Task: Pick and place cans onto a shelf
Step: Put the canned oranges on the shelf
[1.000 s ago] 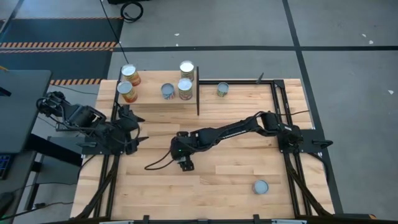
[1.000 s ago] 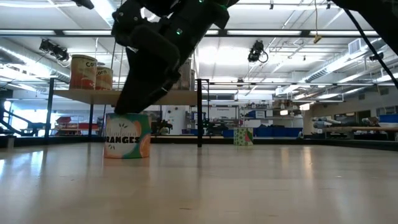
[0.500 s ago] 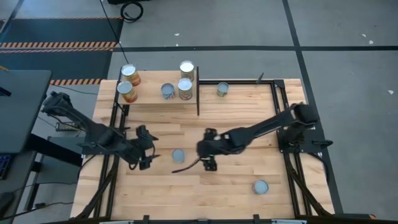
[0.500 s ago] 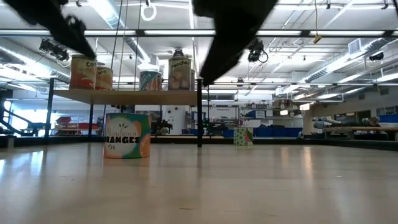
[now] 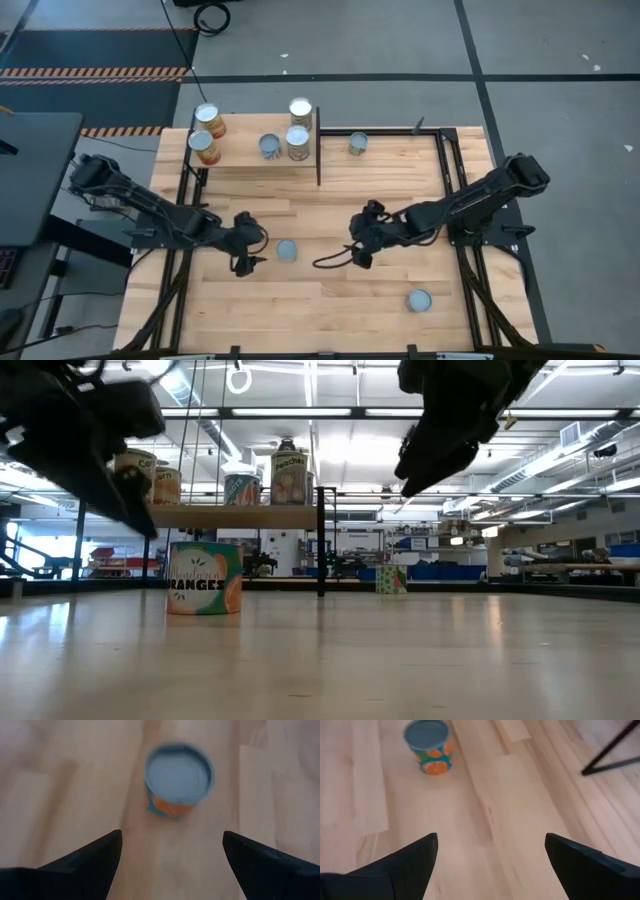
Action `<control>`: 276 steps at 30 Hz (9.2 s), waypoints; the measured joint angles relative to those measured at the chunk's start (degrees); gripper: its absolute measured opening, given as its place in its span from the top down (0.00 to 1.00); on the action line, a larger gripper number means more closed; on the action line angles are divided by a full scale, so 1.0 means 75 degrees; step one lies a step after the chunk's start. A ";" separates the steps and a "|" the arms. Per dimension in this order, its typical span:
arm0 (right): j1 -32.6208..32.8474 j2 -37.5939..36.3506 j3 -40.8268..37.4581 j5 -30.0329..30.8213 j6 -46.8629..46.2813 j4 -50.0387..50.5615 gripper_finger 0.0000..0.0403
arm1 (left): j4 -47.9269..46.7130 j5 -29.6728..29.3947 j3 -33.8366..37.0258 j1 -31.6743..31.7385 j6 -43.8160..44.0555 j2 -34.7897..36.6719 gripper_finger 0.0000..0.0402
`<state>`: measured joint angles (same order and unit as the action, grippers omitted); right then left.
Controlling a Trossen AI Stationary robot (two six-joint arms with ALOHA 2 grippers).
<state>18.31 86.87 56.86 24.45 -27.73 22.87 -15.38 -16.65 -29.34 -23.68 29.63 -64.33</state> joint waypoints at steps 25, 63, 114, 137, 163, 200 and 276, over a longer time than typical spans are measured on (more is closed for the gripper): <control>-0.0029 -0.0237 -0.0207 0.0420 -0.0084 -0.0129 0.07 | 0.0679 0.0971 -0.0135 0.0764 -0.0597 -0.1052 0.14; -0.0035 -0.0227 -0.0201 0.0301 -0.0103 -0.0300 0.07 | 0.0188 0.0951 -0.2492 0.1079 -0.1545 -0.3437 0.20; 0.0445 -0.0213 -0.0201 0.0131 -0.0571 -0.0309 0.07 | -0.0393 0.0906 -0.2975 0.1142 -0.2242 -0.3473 0.44; 0.0437 -0.0213 -0.0201 0.0131 -0.0568 -0.0338 0.07 | -0.0347 -0.1102 -0.2975 0.1012 -0.2309 -0.3469 0.99; 0.0291 -0.0213 -0.0201 -0.0064 -0.0433 -0.0300 0.07 | -0.0166 -0.2035 -0.2649 0.0267 -0.0380 -0.3060 0.97; 0.0277 -0.0210 -0.0204 -0.0100 -0.0503 -0.0650 0.07 | -0.0661 0.1560 -0.2853 0.1950 -0.4030 -0.3443 0.04; -0.2615 -0.0254 0.1107 -0.2689 0.2648 0.0158 0.07 | -0.5584 0.3106 -0.9371 0.9696 -0.7577 -0.4474 0.29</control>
<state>-1.31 84.97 65.17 4.28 -7.87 24.06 -57.25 6.64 -99.63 49.04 -27.20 -97.88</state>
